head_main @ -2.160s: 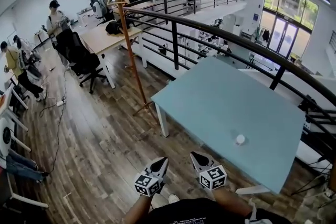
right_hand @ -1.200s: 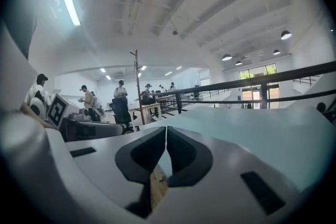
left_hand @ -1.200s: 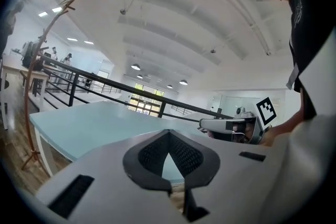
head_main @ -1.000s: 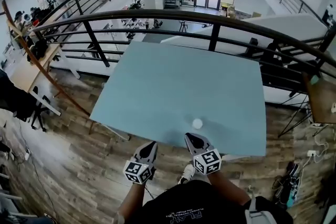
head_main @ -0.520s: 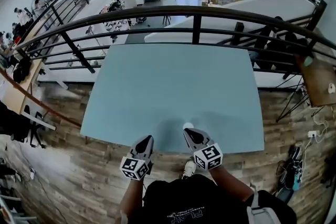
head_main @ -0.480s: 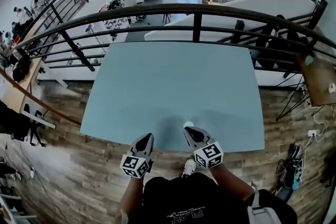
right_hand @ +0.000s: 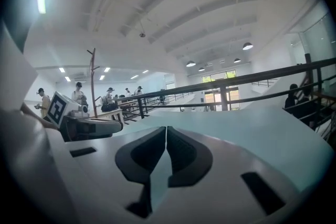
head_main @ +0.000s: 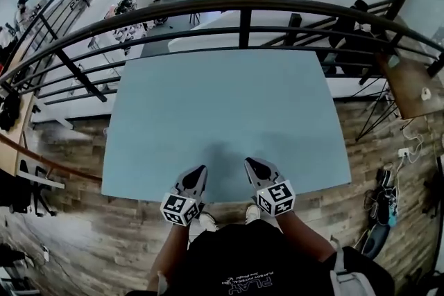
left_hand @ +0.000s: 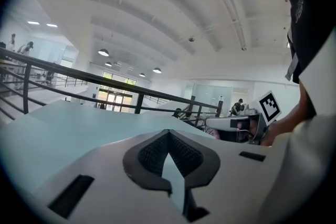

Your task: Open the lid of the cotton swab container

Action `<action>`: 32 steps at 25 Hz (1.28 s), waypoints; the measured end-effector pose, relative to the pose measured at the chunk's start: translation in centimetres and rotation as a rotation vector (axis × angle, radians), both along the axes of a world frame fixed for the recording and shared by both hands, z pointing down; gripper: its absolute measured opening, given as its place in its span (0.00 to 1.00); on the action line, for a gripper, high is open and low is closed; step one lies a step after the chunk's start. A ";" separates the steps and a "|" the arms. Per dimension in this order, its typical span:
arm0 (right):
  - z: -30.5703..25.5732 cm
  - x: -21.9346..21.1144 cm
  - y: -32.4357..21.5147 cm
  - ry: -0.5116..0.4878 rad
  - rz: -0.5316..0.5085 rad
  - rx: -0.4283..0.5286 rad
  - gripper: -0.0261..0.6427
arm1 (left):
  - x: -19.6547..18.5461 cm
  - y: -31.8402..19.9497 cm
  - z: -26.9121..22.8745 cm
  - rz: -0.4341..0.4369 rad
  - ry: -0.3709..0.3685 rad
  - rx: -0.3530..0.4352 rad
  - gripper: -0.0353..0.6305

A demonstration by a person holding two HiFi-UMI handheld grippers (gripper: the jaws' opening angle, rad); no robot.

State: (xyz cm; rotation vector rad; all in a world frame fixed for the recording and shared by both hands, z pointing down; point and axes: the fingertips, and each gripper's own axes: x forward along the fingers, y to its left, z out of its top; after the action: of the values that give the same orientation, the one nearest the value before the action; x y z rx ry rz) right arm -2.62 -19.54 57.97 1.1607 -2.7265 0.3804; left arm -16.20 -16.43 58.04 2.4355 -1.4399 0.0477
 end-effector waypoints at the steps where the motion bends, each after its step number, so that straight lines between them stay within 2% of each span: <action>1: -0.1 0.0 -0.3 0.001 0.028 0.003 0.07 | 0.0 -0.6 0.0 0.019 -0.006 0.003 0.06; 4: -0.4 0.2 -0.9 0.002 0.074 0.009 0.07 | 0.3 -1.8 0.0 0.066 -0.010 0.009 0.06; 7: -0.8 0.1 -1.2 0.004 0.075 0.015 0.07 | 0.7 -2.6 0.4 0.110 -0.024 0.011 0.06; 11: -0.7 -0.3 -0.6 0.032 0.061 0.024 0.07 | 0.6 -2.7 1.3 0.137 -0.045 0.003 0.06; 14: -0.1 0.7 -0.9 0.039 0.093 0.023 0.07 | 1.3 -3.0 1.8 0.157 -0.040 -0.003 0.06; 24: 3.9 3.2 0.2 0.037 0.216 -0.003 0.07 | 2.5 -3.3 4.7 0.155 -0.015 -0.052 0.06; 32: 7.1 4.8 2.5 0.045 0.220 -0.056 0.07 | 3.9 -2.8 7.3 0.142 -0.040 -0.073 0.06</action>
State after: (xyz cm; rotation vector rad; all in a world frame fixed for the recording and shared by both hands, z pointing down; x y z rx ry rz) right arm 2.18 -17.05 65.09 1.4404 -2.5397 0.4493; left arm -12.29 -19.25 65.38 2.4853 -1.2564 0.1780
